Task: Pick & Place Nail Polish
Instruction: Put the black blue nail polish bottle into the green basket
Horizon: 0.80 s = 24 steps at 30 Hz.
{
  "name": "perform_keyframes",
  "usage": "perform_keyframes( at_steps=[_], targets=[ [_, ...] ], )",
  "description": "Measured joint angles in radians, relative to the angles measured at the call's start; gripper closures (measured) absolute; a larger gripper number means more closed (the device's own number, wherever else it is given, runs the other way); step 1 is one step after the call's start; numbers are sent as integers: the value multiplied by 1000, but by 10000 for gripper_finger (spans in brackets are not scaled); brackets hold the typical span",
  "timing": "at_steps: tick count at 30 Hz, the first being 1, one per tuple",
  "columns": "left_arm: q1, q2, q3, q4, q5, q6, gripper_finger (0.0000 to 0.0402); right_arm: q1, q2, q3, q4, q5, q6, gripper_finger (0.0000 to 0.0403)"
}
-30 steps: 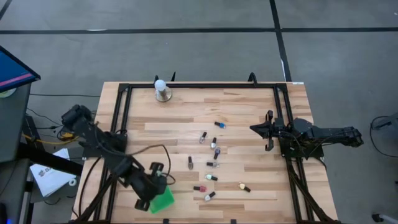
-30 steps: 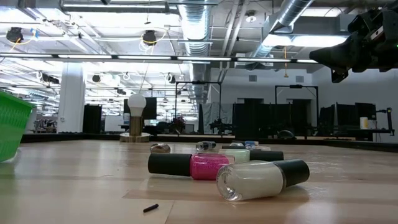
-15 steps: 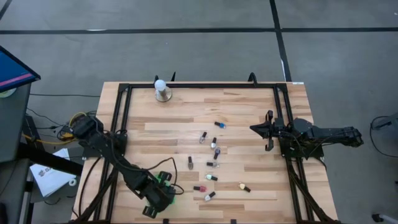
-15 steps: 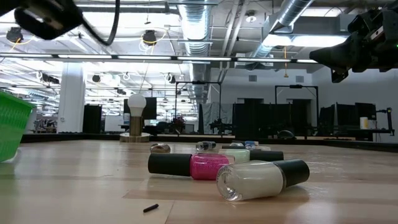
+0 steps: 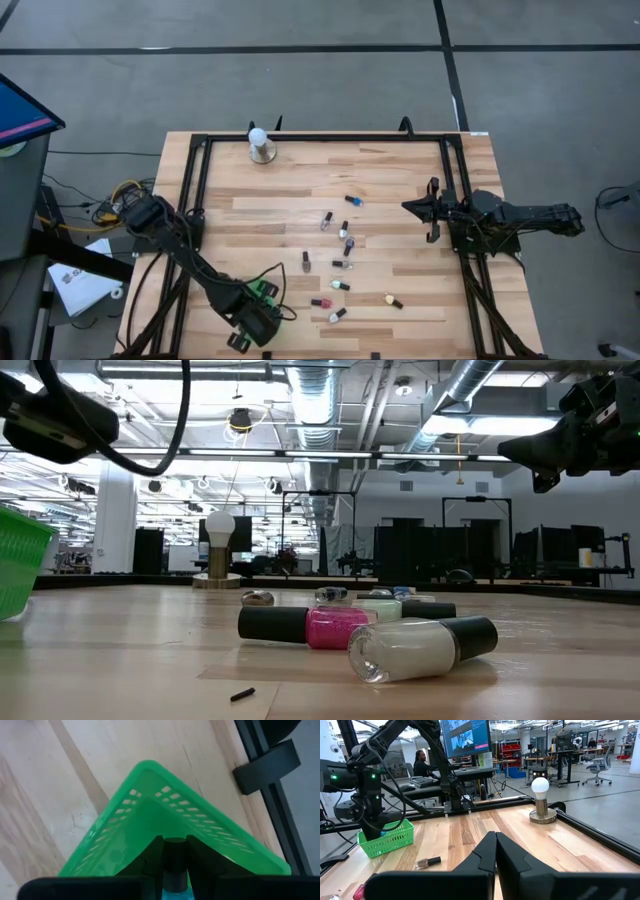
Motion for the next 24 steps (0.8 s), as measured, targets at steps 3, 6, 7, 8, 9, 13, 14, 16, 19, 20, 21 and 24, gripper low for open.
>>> perform_keyframes(
  at_steps=[3, 6, 7, 8, 9, 13, 14, 16, 19, 20, 21, 24],
  targets=[
    [0, 0, 0, 1, -1, 0, 344, 0, 0, 0, 0, 0, 0, 403],
    [0, 0, 0, 0, -1, 0, 344, 0, 0, 0, 0, 0, -1, 403],
    [0, 0, 0, 0, -1, 0, 344, 0, 0, 0, 0, 0, -1, 403],
    [0, 0, 0, 0, -1, 0, 343, 0, 0, 0, 0, 0, -1, 403],
    [0, 0, 0, 0, -1, 0, 343, 0, 0, 0, 0, 0, -1, 403],
    [1, 0, 0, 0, -1, 0, 332, 0, 0, 0, 0, 0, -1, 403],
    [1, 0, 0, 0, -1, 0, 326, 0, 0, 0, 0, 0, -1, 403],
    [1, 0, 0, 0, -10, -8, 315, 0, 0, 0, 0, 0, 0, 403],
    [1, 0, 0, -2, -48, -45, 299, 0, 0, 0, 0, 0, -1, 403],
    [1, 0, 0, -3, -54, -61, 294, 0, 0, 0, 0, 0, -1, 403],
    [1, 0, 0, -3, -56, -69, 288, 0, 0, 0, 0, 0, -1, 403],
    [1, -7, 0, -6, -57, -113, 267, 0, 0, 0, 0, 0, -1, 403]
  ],
)
